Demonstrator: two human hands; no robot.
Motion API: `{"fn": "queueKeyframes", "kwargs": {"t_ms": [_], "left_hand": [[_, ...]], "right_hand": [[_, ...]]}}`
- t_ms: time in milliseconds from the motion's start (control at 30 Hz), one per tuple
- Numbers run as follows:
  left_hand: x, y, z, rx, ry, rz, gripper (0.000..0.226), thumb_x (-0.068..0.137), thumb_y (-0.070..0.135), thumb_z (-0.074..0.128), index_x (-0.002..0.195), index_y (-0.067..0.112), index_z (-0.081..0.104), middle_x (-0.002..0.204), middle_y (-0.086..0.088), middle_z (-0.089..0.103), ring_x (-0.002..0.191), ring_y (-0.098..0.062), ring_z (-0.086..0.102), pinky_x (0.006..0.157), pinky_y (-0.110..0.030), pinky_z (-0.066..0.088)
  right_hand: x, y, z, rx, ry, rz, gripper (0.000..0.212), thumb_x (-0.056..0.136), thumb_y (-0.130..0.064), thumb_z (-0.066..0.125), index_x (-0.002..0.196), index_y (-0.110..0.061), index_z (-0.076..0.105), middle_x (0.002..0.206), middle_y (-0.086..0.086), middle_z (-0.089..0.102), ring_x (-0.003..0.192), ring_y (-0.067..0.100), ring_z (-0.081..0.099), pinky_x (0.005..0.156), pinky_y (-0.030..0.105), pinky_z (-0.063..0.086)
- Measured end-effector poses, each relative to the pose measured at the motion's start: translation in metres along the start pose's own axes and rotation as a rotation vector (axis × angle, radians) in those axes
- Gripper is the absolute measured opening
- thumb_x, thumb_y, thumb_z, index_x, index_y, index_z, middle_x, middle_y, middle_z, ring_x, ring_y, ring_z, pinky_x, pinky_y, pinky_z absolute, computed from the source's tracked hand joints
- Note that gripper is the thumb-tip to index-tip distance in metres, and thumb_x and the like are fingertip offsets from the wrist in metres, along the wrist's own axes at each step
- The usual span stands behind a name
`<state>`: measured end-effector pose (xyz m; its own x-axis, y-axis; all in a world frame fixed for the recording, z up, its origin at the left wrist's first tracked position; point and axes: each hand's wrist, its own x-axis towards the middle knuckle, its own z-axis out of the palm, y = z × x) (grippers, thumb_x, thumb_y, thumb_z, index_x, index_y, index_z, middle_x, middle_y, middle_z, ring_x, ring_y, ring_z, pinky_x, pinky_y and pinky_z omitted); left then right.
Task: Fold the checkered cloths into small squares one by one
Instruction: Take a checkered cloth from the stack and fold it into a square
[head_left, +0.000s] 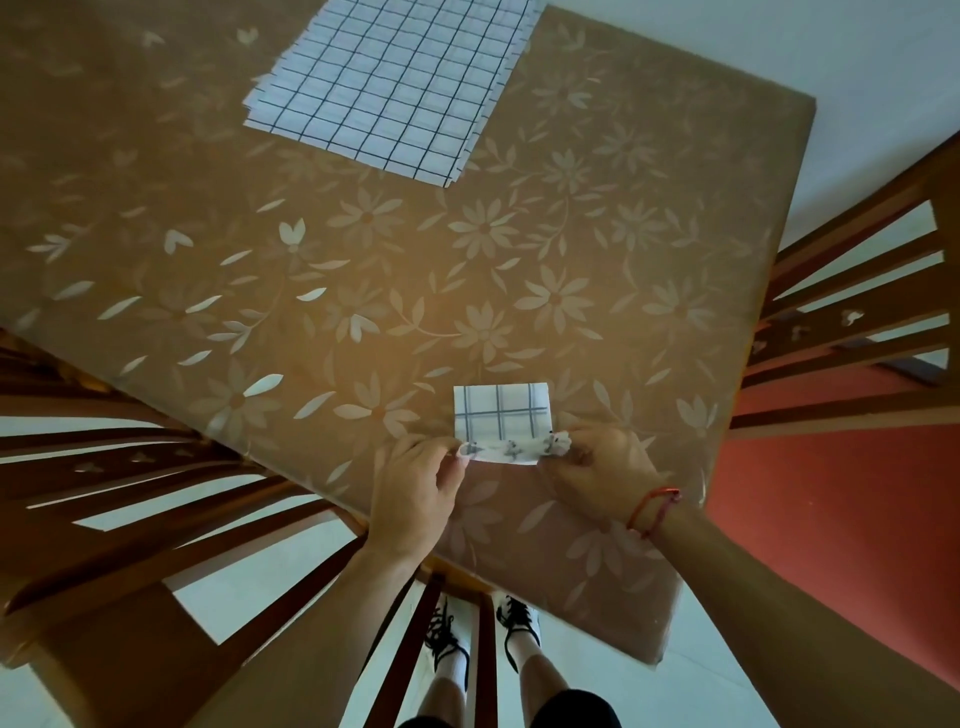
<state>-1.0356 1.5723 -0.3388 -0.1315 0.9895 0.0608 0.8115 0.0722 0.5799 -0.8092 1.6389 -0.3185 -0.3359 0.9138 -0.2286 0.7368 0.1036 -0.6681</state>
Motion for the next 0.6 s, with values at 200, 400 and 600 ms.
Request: {"fn": "queueKeyframes", "kwargs": {"t_ms": [200, 400, 600], "left_hand": [[0.013, 0.000, 0.002, -0.126, -0.039, -0.176, 0.012, 0.088, 0.026, 0.071, 0.099, 0.021, 0.070, 0.080, 0.018, 0.062, 0.079, -0.011, 0.060, 0.083, -0.045, 0.052], [0.020, 0.000, 0.006, -0.088, -0.023, -0.176, 0.021, 0.089, 0.023, 0.068, 0.110, 0.019, 0.067, 0.085, 0.013, 0.068, 0.081, -0.011, 0.063, 0.091, -0.045, 0.048], [0.023, -0.008, 0.006, 0.173, -0.023, 0.020, 0.037, 0.088, 0.024, 0.065, 0.122, 0.013, 0.058, 0.108, -0.002, 0.062, 0.103, -0.023, 0.057, 0.088, -0.041, 0.047]], "right_hand": [[0.018, -0.001, 0.004, 0.060, 0.024, 0.194, 0.020, 0.080, -0.036, 0.074, 0.077, -0.017, 0.071, 0.066, -0.003, 0.068, 0.065, 0.009, 0.063, 0.061, 0.025, 0.051], [0.038, 0.000, 0.007, 0.055, -0.014, 0.302, 0.025, 0.079, -0.041, 0.071, 0.071, -0.018, 0.067, 0.055, 0.002, 0.062, 0.058, 0.016, 0.064, 0.064, 0.036, 0.056], [0.047, 0.002, 0.009, 0.020, -0.064, 0.315, 0.023, 0.078, -0.047, 0.067, 0.078, -0.024, 0.068, 0.059, -0.002, 0.067, 0.049, 0.006, 0.062, 0.075, 0.031, 0.056]]}}
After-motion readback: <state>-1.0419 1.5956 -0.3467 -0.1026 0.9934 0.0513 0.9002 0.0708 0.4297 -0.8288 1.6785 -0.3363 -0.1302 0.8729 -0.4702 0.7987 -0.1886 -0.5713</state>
